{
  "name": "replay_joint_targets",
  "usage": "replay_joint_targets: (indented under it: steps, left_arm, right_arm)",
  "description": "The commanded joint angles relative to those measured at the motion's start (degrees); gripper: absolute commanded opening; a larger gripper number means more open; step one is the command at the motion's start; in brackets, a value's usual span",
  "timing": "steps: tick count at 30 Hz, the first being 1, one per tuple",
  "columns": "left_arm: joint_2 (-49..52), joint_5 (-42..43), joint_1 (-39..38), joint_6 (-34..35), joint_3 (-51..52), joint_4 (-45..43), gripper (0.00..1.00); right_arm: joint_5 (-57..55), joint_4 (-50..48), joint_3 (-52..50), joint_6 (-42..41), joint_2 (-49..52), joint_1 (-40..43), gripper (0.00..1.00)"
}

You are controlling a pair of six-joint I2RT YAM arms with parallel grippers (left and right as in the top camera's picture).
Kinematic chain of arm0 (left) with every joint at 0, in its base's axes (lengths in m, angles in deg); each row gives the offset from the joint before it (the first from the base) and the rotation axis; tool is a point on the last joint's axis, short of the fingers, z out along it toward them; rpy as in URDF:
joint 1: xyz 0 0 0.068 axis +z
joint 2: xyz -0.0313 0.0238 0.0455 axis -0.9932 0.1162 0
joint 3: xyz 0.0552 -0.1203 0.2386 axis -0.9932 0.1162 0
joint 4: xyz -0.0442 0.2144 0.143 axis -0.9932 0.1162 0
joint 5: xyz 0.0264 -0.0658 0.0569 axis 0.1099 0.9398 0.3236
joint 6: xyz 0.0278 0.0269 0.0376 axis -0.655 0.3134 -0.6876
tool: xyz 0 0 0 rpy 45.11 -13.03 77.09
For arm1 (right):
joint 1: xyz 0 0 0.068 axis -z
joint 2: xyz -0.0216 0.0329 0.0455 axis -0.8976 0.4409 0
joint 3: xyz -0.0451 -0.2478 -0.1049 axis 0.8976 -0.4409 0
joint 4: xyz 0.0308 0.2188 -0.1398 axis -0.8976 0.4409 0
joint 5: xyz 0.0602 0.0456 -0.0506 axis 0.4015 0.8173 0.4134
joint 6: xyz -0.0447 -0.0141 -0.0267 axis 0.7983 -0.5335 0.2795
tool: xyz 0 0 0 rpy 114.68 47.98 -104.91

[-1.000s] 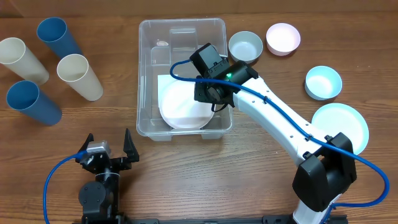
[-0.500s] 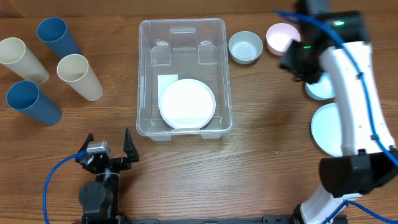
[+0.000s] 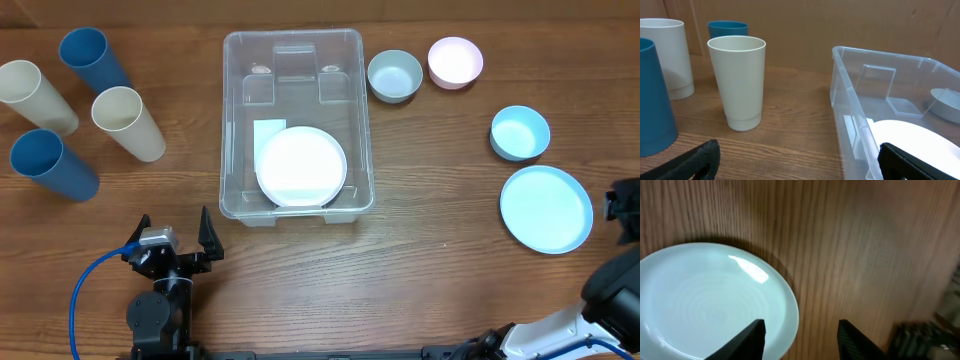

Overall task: Pack container
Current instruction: 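Move the right gripper to the light-blue plate and grip its rim, then lift the light-blue plate and lower it onto the plates in the bin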

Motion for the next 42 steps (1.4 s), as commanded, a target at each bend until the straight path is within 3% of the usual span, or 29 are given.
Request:
replay_joint_targets:
  steps: [1,10,13,17,25,31,34,42]
  left_arm:
    - [-0.5,0.8,0.2,-1.0,0.2,0.0,1.0]
    - [-0.5,0.8,0.2,-1.0,0.2,0.0,1.0]
    - [-0.5,0.8,0.2,-1.0,0.2,0.0,1.0]
    - [-0.5,0.8,0.2,-1.0,0.2,0.0,1.0]
    - [-0.4,0.8,0.2,-1.0,0.2,0.0,1.0]
    - [-0.5,0.8,0.2,-1.0,0.2,0.0,1.0]
    - [-0.5,0.8,0.2,-1.0,0.2,0.0,1.0]
    - [-0.4,0.8,0.2,-1.0,0.2,0.0,1.0]
  right_arm:
    - [0.8,-5.9,-8.9,-0.5,-0.7,0.4,0.49]
    - [5.1,-19.8,-20.0,3.3,-0.7,0.4,0.41]
    - [5.7,-22.4,-22.2,4.4,-0.7,0.4,0.33]
    - [5.7,-22.8,-22.7,4.4,-0.7,0.4,0.04]
    - [9.4,-17.6,-22.7,6.2,-0.7,-6.2,0.04]
    - [18.8,-15.6,-21.3,12.0,-4.1,-24.0,0.04]
    - [19.2,-11.0,-13.5,12.0,-9.6,-30.9,0.04]
    - [19.8,-5.7,7.4,12.2,-19.3,-34.5,0.04]
